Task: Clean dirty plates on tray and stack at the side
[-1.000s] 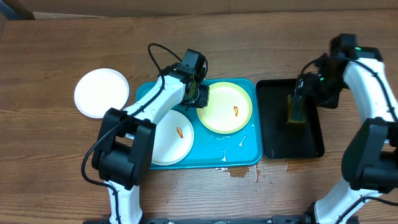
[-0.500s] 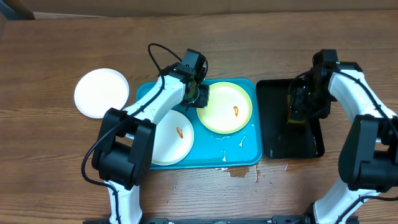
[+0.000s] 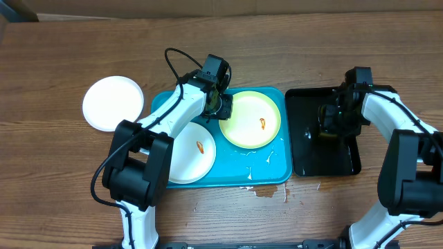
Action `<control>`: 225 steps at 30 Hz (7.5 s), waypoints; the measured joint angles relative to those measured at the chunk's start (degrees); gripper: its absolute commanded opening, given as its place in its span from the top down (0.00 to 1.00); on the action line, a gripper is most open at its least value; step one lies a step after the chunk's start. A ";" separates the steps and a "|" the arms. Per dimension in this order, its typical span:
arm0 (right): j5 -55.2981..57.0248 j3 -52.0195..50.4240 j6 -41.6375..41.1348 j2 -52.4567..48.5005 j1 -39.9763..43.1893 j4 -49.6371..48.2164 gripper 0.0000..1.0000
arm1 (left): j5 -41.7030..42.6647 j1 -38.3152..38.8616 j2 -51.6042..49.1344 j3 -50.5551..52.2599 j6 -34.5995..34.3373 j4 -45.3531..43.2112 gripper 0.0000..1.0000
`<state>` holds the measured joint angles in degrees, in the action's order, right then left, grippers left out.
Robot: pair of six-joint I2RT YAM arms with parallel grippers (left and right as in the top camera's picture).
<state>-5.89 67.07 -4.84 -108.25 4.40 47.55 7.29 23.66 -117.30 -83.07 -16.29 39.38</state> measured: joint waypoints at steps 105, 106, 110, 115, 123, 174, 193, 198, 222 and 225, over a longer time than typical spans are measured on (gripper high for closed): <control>5.95 4.46 -2.16 0.07 -11.61 -0.28 0.57 | -1.77 0.00 -2.29 0.07 0.42 -1.90 0.69; 5.97 4.46 -2.19 0.07 -11.61 -0.37 0.60 | -1.77 0.00 -2.29 0.07 0.42 -1.90 0.69; 6.12 4.46 -2.36 0.07 -11.63 -0.50 0.70 | -1.81 0.00 -2.29 0.07 0.42 -1.97 0.69; 6.12 4.46 -2.54 0.07 -11.61 -0.37 0.76 | -1.90 0.00 -2.29 0.07 0.42 -1.99 0.69; 6.12 4.74 -2.60 0.07 -11.61 -0.02 0.39 | -1.90 0.00 -2.29 0.07 0.42 -2.12 0.67; 6.78 3.17 -2.27 0.07 -11.56 3.54 0.96 | -0.57 -0.02 -2.29 0.07 0.42 -2.14 0.96; 11.06 7.30 -3.89 4.07 -11.56 8.68 0.96 | -0.39 -0.02 -2.29 0.07 0.42 -2.14 0.96; 13.88 7.30 -6.01 4.07 -11.56 9.11 0.96 | -0.39 -0.02 -2.29 0.07 0.42 -2.14 0.95; 15.85 7.32 -5.64 4.07 -11.56 8.50 0.96 | -0.39 -0.02 -2.29 0.07 0.42 -2.14 0.96; 16.79 8.15 -5.62 4.07 -11.56 10.73 0.96 | -0.39 -0.02 -2.29 0.07 0.42 -2.14 0.96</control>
<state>10.90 75.22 -10.46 -104.18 -7.16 58.28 6.90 23.64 -119.59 -83.00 -15.88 37.23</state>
